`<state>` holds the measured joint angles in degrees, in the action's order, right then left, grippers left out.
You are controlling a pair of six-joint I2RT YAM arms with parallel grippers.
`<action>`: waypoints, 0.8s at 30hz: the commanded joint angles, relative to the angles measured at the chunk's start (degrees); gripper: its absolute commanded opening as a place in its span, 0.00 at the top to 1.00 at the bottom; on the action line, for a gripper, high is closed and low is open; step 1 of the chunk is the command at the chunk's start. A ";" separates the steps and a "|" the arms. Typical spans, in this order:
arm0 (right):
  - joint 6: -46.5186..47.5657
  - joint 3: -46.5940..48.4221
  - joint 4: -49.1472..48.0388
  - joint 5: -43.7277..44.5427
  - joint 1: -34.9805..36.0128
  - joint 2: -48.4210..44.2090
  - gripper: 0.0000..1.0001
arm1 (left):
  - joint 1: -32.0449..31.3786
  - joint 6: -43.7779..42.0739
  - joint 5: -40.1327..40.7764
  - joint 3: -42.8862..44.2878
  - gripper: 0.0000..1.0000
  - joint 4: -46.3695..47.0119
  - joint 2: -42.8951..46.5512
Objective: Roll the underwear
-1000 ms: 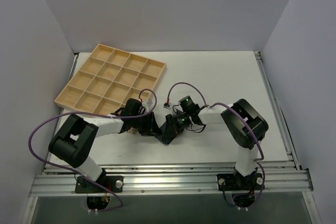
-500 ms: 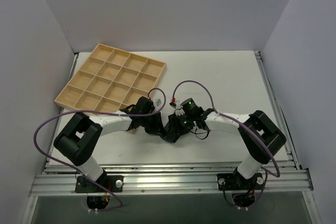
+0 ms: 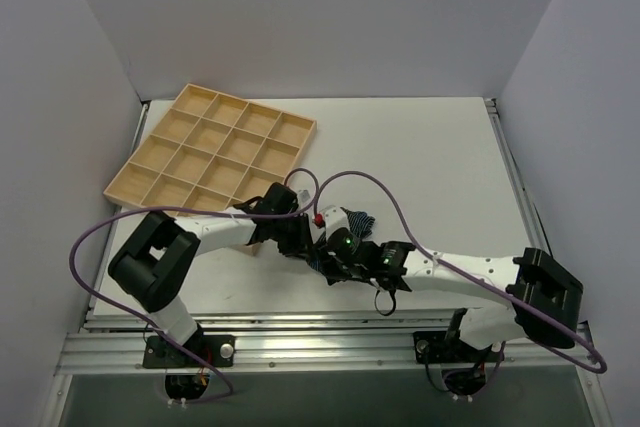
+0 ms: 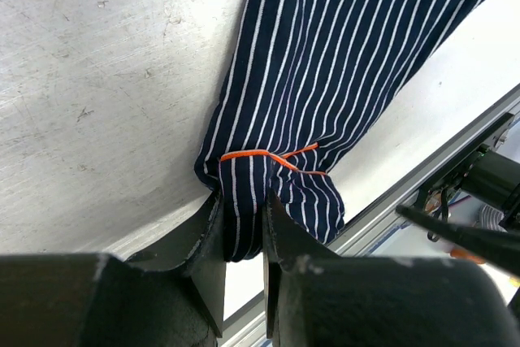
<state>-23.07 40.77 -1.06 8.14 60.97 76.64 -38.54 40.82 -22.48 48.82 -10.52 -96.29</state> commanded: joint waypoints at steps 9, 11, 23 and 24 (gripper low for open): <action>8.47 8.97 2.38 14.18 5.83 13.35 0.53 | -0.57 0.58 2.18 1.28 0.98 -7.49 -2.76; 9.09 10.63 2.99 14.97 5.91 16.33 0.53 | -0.48 0.58 2.18 1.46 0.98 -7.93 -2.85; 9.54 14.16 5.01 14.71 6.27 23.20 0.56 | -0.13 2.33 2.18 1.98 0.98 -9.69 -3.03; 9.19 14.16 5.19 13.93 6.35 23.38 0.56 | 0.13 2.68 1.92 1.98 0.98 -9.69 -3.11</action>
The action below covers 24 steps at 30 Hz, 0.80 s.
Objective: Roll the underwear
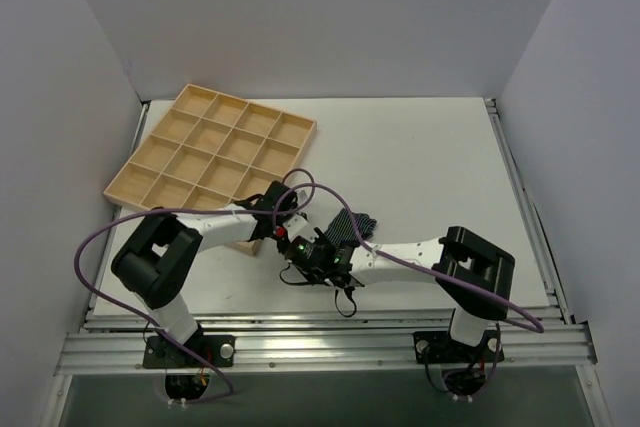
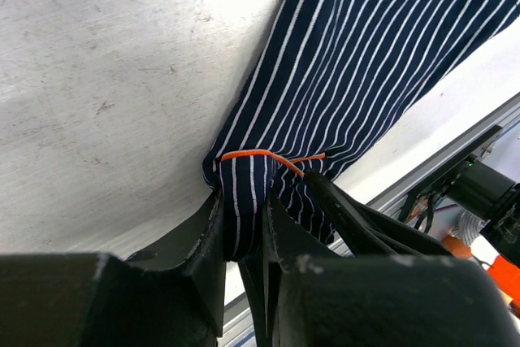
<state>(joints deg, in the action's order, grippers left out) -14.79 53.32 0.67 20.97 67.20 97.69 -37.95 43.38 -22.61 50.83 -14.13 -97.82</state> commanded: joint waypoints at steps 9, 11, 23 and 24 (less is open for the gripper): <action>-0.86 -0.94 2.50 -1.81 0.91 -0.74 0.52 | 0.42 0.31 1.34 0.32 0.98 -7.31 -3.08; -1.21 -1.29 2.67 -1.46 1.18 -1.45 0.51 | 0.95 -0.13 0.90 0.41 0.98 -7.84 -3.34; -1.74 2.76 5.40 0.13 -0.66 5.32 0.72 | 2.18 -1.37 1.08 1.29 0.94 -10.83 -2.38; -1.74 1.97 4.44 -1.62 -1.19 5.14 0.83 | 2.36 -1.10 1.16 1.12 0.90 -10.83 -1.85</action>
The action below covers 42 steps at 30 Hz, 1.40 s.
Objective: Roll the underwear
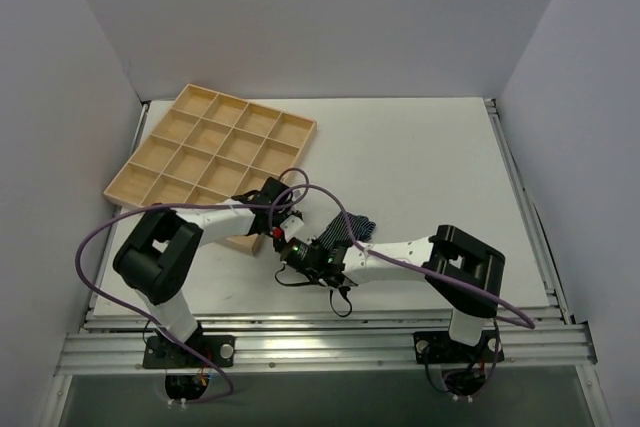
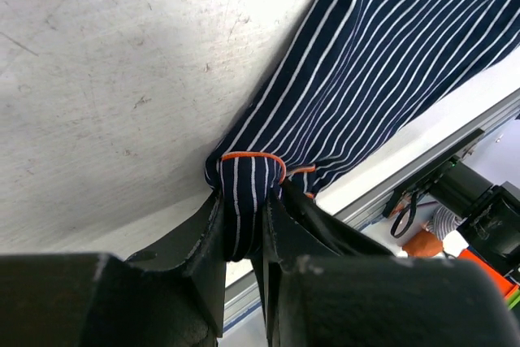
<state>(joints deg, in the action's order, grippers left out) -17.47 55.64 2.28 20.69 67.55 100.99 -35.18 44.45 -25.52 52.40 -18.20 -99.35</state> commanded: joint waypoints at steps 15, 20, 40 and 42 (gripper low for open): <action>-10.02 -21.09 -20.37 -26.48 -18.06 -10.82 0.95 | 7.41 -0.76 9.78 -1.25 0.56 -7.99 14.36; -14.25 -26.36 -31.70 -35.08 -22.63 -10.64 0.95 | 7.23 -1.73 9.44 -2.03 0.51 -4.31 17.42; -24.10 -34.80 -67.94 -56.99 -28.35 7.82 0.92 | 3.28 -4.10 9.70 -11.88 0.35 8.87 18.15; -24.10 -34.98 -66.80 -57.42 -29.05 8.34 0.92 | 3.10 -4.19 9.43 -12.23 0.35 10.72 17.53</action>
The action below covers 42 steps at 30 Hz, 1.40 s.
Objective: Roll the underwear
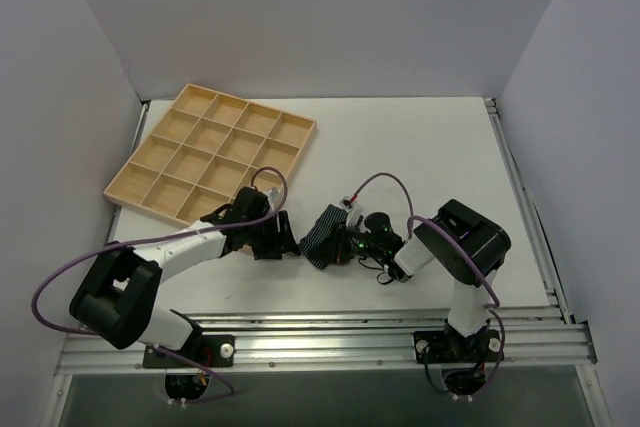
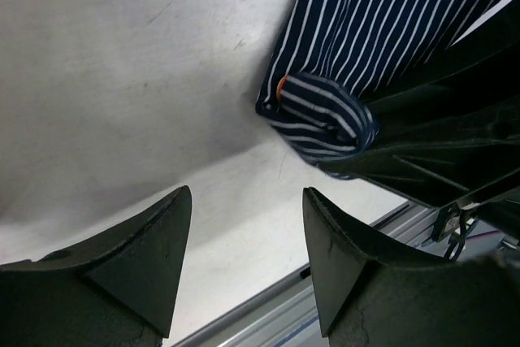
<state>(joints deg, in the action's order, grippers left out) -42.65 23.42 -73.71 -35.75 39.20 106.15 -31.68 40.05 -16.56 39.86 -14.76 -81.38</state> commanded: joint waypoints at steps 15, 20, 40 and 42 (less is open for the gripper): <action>3.81 2.51 21.94 -5.29 -2.64 5.38 0.92 | -1.10 -6.57 -1.99 2.86 0.35 12.47 -6.77; 4.59 3.12 22.30 -9.77 -3.25 6.70 0.92 | -1.01 -5.77 -3.31 0.22 0.35 18.10 -7.12; 9.26 5.58 31.17 -14.09 -4.83 8.02 0.91 | 2.06 -24.57 -16.89 20.41 0.11 -1.03 0.11; 9.34 5.76 31.44 -14.00 -4.75 8.20 0.91 | 2.59 -36.14 -20.35 27.34 0.15 -15.10 -5.34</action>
<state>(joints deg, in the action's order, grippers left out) -38.44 32.34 -59.22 -53.47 33.82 109.86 -30.46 16.36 -28.47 59.07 -15.73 -81.28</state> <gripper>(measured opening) 0.182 0.863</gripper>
